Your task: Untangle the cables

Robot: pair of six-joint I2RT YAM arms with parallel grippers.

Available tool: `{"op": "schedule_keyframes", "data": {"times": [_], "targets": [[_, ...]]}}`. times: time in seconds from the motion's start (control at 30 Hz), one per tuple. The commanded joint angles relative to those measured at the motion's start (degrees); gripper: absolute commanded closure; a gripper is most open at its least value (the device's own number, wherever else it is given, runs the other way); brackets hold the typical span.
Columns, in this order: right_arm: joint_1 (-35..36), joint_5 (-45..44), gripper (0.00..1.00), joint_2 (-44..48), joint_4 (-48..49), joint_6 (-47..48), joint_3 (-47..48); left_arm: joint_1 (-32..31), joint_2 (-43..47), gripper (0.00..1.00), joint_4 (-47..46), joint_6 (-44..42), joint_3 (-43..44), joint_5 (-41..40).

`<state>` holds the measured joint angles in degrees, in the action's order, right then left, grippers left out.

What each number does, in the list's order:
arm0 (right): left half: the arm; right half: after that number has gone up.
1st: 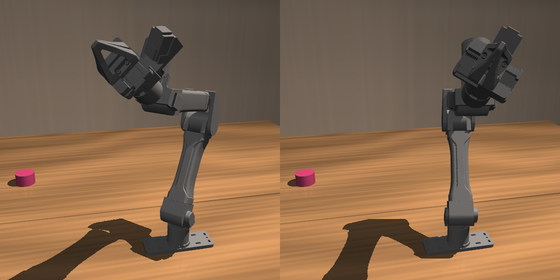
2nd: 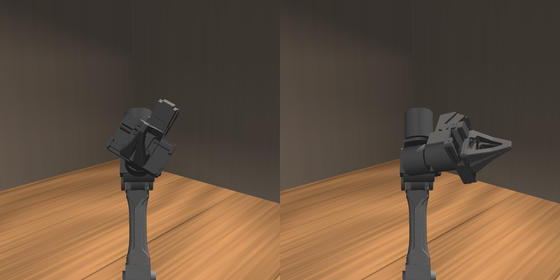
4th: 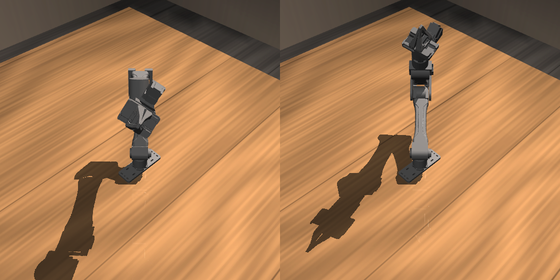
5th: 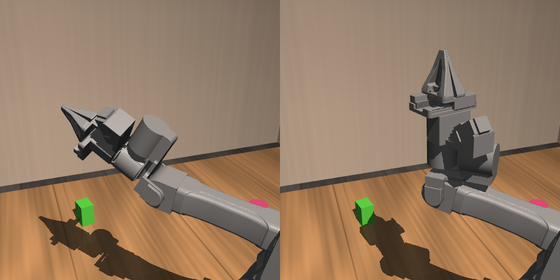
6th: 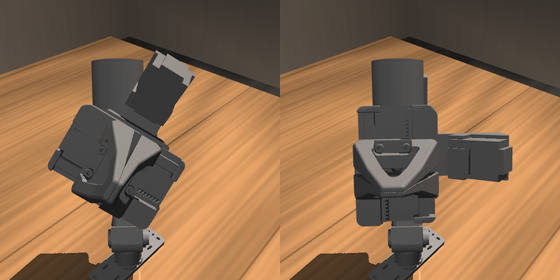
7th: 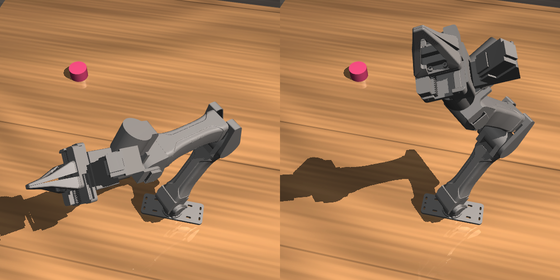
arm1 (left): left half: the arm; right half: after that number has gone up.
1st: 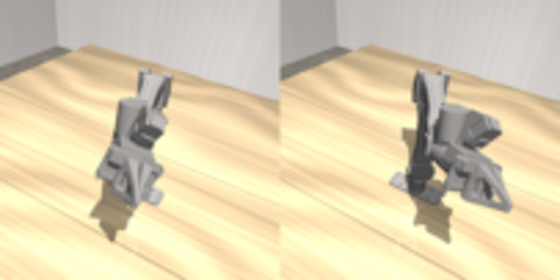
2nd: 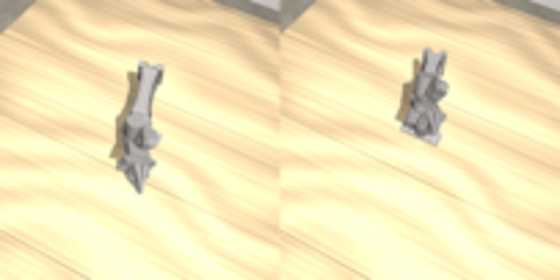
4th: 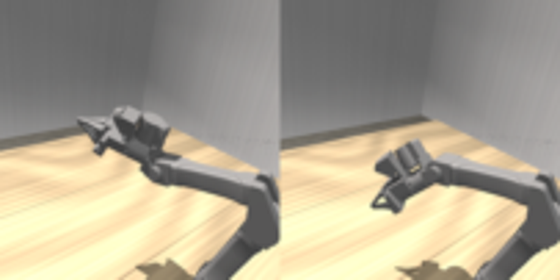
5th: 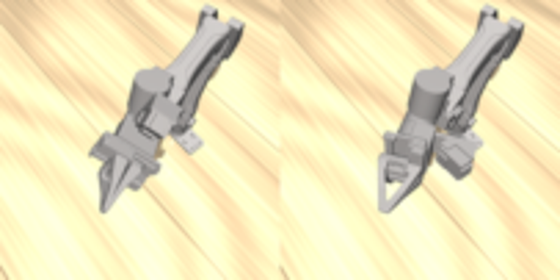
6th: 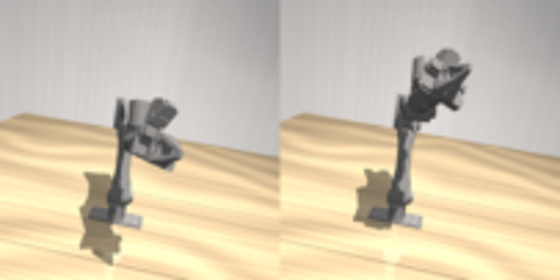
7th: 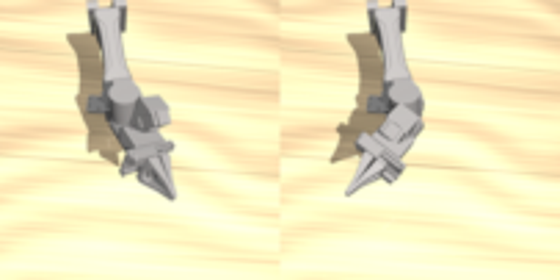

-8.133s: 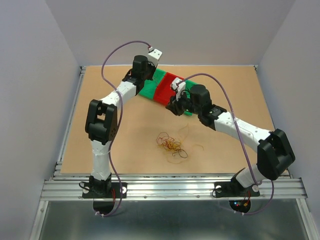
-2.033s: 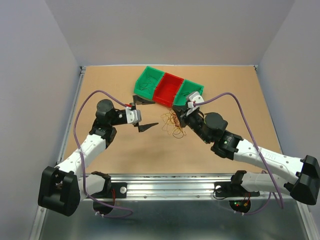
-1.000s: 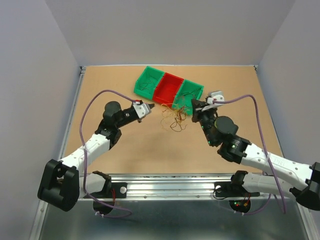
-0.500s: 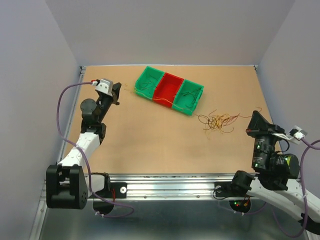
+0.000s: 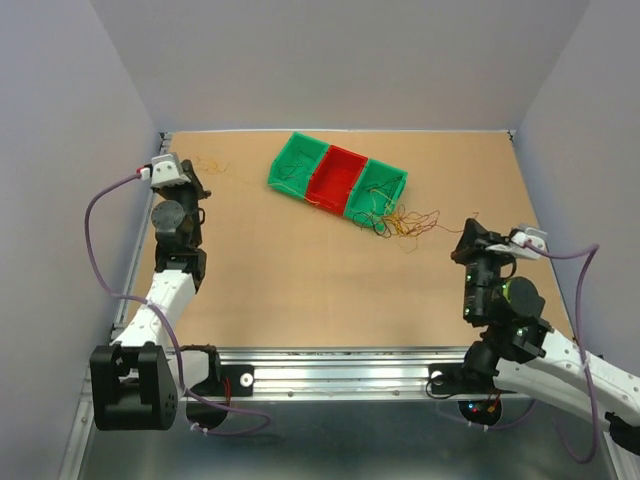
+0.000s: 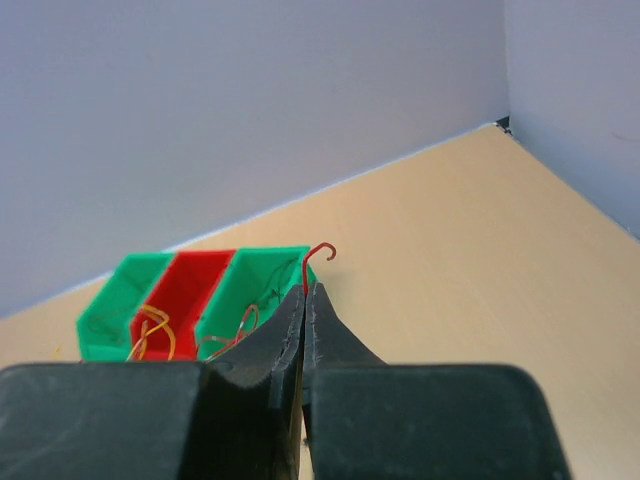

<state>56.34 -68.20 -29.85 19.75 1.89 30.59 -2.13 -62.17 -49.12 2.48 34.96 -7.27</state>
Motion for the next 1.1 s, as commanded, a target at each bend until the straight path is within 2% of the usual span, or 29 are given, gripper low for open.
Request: {"op": "schedule_keyframes", "data": {"times": [0.0,0.13,0.33,0.4,0.43,0.47,0.53,0.57,0.7,0.87,1.07], "targets": [[0.09,-5.54,0.99,9.42,3.37,-0.57,1.58,3.97,1.09,1.00,-1.68,5.25,1.95,-9.88],[0.09,-4.57,0.99,14.64,3.54,-0.40,-0.44,6.61,-1.02,1.00,1.48,8.06,4.23,-7.06],[0.09,-2.47,0.99,11.92,3.46,0.30,0.26,8.81,-3.66,1.00,2.28,9.56,5.56,-1.54],[0.09,4.37,0.99,9.81,1.27,-0.74,0.96,8.72,-2.61,1.00,-1.91,8.95,3.54,4.16],[0.09,6.92,1.00,8.76,-0.66,-1.71,1.75,8.72,-2.43,1.00,-2.98,8.95,3.01,11.59],[0.09,10.51,0.99,7.79,-1.72,-1.71,2.89,8.72,-2.34,1.00,-3.95,8.95,2.75,14.88],[0.00,12.30,1.00,4.98,-2.34,-1.71,4.03,8.37,-2.69,1.00,-5.28,9.56,2.74,21.73],[0.09,12.05,0.99,3.41,-2.43,-1.71,4.30,8.02,-3.56,1.00,-5.11,9.65,3.44,22.73],[0.09,10.46,0.99,1.28,-2.35,-1.71,5.27,5.04,-7.24,1.00,-4.06,9.30,7.65,23.70],[0.09,12.92,1.00,1.54,-2.43,-4.35,5.27,-0.41,-11.39,1.00,-2.03,7.28,12.67,20.55],[0.09,12.14,0.99,1.20,-2.35,-5.31,4.74,-13.04,-15.95,1.00,3.93,4.64,20.30,13.52]]}}
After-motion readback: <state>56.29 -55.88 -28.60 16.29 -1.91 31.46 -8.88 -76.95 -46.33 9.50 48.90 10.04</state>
